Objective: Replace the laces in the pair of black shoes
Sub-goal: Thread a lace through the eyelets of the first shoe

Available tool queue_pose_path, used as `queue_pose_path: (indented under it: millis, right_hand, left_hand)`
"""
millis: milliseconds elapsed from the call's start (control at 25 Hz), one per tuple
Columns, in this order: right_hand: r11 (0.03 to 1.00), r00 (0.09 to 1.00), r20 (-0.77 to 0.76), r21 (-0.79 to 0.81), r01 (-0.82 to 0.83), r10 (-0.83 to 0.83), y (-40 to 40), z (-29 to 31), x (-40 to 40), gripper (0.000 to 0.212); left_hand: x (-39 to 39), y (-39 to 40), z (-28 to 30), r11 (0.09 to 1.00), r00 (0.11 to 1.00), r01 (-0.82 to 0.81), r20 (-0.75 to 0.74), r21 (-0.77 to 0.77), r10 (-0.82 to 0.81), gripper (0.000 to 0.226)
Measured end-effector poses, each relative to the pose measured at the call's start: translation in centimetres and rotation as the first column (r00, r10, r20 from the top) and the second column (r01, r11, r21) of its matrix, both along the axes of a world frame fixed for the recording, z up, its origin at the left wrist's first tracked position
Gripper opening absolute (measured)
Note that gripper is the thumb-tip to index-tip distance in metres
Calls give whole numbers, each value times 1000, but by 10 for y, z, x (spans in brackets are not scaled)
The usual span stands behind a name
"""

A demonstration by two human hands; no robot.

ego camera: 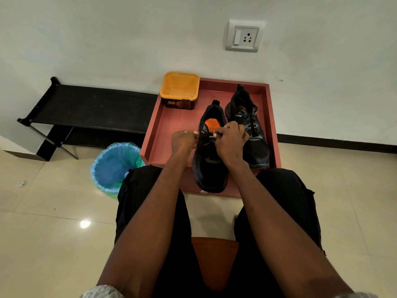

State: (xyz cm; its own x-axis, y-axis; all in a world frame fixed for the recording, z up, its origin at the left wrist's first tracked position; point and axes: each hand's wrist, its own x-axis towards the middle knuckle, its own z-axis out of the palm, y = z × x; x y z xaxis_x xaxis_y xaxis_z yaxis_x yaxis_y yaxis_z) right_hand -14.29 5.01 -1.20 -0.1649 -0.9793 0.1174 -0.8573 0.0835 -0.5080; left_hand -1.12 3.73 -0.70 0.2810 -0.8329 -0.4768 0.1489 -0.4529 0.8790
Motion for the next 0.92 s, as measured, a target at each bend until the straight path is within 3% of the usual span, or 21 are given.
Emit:
queue_pose_path:
  millis: [320, 720, 920]
  right_hand:
    - [1000, 999, -52, 20, -13, 14, -6, -1, 5, 20]
    - [995, 988, 150, 87, -45, 32, -19, -8, 3, 12]
    - [995, 986, 165, 99, 13, -29, -17, -9, 4, 4]
  left_hand:
    - [-8, -2, -6, 999, 998, 47, 34, 11, -47, 31]
    - [-7, -4, -9, 991, 988, 134, 75, 11, -135, 24]
    - [-7, -2, -7, 991, 988, 137, 71, -1, -136, 18]
